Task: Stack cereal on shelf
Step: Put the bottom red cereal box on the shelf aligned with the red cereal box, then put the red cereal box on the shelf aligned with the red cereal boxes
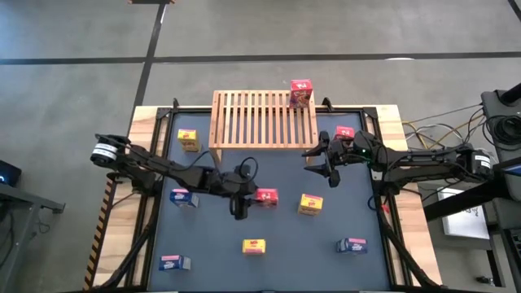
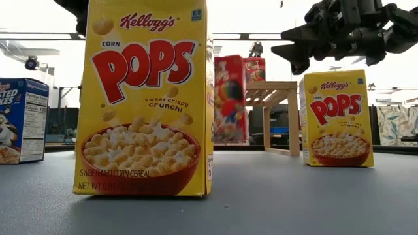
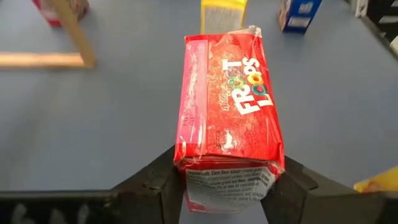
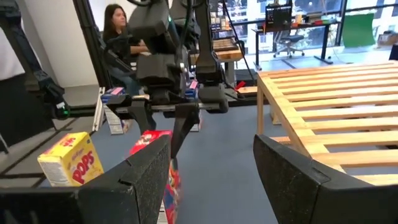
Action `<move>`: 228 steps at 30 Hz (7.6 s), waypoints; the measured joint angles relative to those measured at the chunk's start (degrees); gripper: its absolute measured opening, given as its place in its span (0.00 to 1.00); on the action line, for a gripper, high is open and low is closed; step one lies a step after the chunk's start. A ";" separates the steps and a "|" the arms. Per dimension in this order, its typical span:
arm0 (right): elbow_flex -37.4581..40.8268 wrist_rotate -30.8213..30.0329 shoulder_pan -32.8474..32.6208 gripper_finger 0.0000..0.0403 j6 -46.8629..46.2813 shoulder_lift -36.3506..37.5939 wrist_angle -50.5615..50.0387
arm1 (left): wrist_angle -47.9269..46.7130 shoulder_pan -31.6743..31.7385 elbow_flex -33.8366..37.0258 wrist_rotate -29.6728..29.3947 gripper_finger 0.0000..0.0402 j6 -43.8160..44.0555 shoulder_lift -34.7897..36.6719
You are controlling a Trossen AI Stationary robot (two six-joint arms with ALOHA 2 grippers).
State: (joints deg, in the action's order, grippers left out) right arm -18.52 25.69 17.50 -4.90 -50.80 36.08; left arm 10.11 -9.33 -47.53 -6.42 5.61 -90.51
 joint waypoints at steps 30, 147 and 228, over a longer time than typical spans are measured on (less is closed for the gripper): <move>0.00 1.75 0.00 0.54 2.60 15.91 -9.31 | -31.05 8.58 -23.04 -0.15 0.38 -10.36 4.50; -0.04 1.29 -0.24 0.54 4.46 15.77 -14.28 | -74.19 35.55 -81.11 21.84 0.65 -23.65 -29.33; -37.02 -26.74 30.87 0.76 25.23 -8.26 -92.28 | 44.82 13.87 24.81 12.90 0.52 -6.56 30.13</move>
State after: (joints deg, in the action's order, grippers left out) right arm -55.55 -1.05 48.36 20.33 -59.06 -56.20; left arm 54.93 4.54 -22.72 6.48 -0.95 -60.38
